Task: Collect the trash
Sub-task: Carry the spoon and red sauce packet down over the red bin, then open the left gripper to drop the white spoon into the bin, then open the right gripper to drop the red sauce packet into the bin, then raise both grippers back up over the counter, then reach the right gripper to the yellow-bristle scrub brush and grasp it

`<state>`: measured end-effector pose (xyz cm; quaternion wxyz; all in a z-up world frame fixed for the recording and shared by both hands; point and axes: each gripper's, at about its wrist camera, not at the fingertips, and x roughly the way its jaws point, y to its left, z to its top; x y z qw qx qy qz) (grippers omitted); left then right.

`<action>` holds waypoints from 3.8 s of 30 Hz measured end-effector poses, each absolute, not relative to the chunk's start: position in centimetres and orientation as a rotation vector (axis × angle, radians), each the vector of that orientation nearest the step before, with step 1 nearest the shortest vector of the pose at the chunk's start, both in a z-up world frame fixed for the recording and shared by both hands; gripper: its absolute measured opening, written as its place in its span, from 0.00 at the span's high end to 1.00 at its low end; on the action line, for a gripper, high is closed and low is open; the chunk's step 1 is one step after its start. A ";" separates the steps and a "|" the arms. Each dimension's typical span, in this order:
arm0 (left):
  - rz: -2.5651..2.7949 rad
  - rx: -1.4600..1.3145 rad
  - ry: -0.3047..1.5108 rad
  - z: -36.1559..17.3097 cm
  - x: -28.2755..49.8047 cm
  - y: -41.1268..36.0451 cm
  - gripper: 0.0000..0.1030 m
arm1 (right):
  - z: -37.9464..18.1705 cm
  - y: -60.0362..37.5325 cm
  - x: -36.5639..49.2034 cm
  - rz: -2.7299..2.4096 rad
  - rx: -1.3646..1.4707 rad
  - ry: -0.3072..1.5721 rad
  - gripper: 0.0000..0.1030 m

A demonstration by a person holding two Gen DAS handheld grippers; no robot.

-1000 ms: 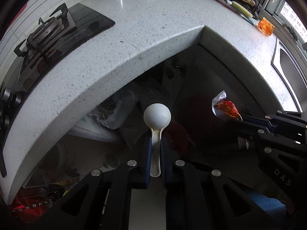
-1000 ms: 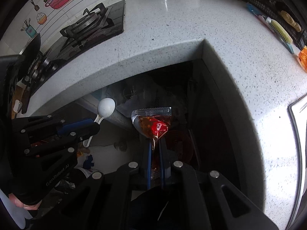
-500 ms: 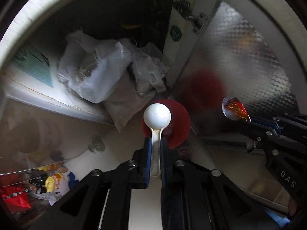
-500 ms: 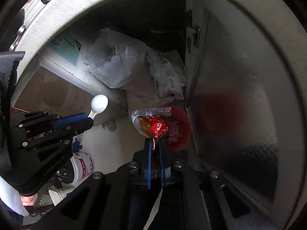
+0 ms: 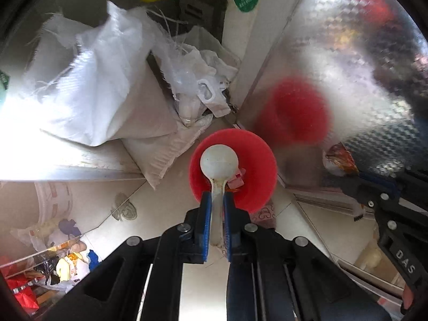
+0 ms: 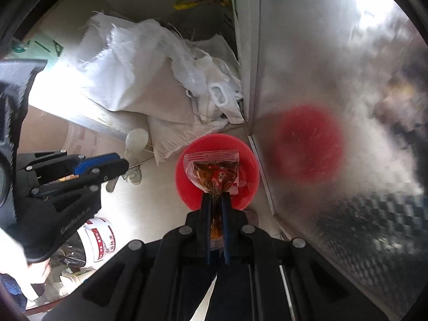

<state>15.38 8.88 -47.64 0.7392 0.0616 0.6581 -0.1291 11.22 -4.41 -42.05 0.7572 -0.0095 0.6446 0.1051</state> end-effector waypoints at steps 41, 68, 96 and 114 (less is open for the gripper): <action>-0.137 0.083 1.488 -50.5 14.1 15.1 0.26 | -45.0 0.2 12.4 0.343 -0.225 1.423 0.69; -0.137 0.035 1.295 -27.7 9.2 16.1 0.26 | -24.4 1.2 7.8 0.289 -0.171 1.290 0.41; -0.366 0.160 1.001 -10.7 20.0 7.6 0.26 | -7.9 -6.6 12.9 -0.022 -0.050 0.961 0.22; -0.505 0.239 0.993 -8.7 34.2 -6.7 0.25 | -4.9 -17.6 24.5 -0.178 0.031 0.941 0.22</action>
